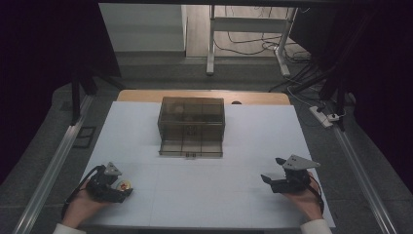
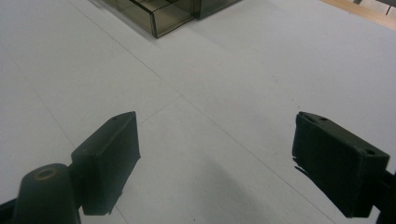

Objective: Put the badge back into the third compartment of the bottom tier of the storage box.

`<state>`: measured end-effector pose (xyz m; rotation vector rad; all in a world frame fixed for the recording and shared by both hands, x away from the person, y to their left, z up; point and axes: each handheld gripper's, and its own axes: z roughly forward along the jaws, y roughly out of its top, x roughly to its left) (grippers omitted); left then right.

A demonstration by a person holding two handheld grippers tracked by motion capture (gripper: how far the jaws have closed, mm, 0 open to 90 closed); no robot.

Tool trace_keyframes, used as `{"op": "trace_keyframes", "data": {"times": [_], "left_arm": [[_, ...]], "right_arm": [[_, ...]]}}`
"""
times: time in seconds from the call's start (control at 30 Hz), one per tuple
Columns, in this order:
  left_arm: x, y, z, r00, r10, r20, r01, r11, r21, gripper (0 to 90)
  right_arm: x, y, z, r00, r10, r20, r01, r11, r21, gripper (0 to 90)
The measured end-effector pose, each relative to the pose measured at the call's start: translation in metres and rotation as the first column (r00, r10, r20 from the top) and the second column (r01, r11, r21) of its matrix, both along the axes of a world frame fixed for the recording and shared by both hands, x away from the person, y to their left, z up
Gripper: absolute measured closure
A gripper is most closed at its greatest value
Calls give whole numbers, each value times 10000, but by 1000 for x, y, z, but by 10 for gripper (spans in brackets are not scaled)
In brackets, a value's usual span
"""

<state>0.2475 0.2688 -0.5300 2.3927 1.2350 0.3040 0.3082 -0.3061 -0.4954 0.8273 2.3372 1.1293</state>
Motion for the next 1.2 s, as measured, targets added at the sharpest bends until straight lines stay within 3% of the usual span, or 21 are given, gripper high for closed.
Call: {"op": "trace_keyframes", "data": {"times": [0.17,0.43,0.77,1.07,1.2], "left_arm": [[0,2,0,9998,-146,-157,140,9993,-337,311],[0,4,2,9999,-69,-94,65,9991,-410,456],[-1,5,2,10000,-51,-27,49,9989,-474,463],[-4,13,11,9958,412,816,-306,9915,-1262,463],[-5,16,14,9912,687,1131,-480,9832,-1763,463]], "right_arm": [[0,0,-1,10000,-30,0,30,10000,-14,149],[0,0,0,10000,-15,11,15,10000,6,149],[0,1,-1,10000,-11,-45,11,10000,-25,150],[0,1,0,10000,18,-30,-18,9998,190,151],[0,2,0,10000,15,-19,-14,9999,169,151]]}}
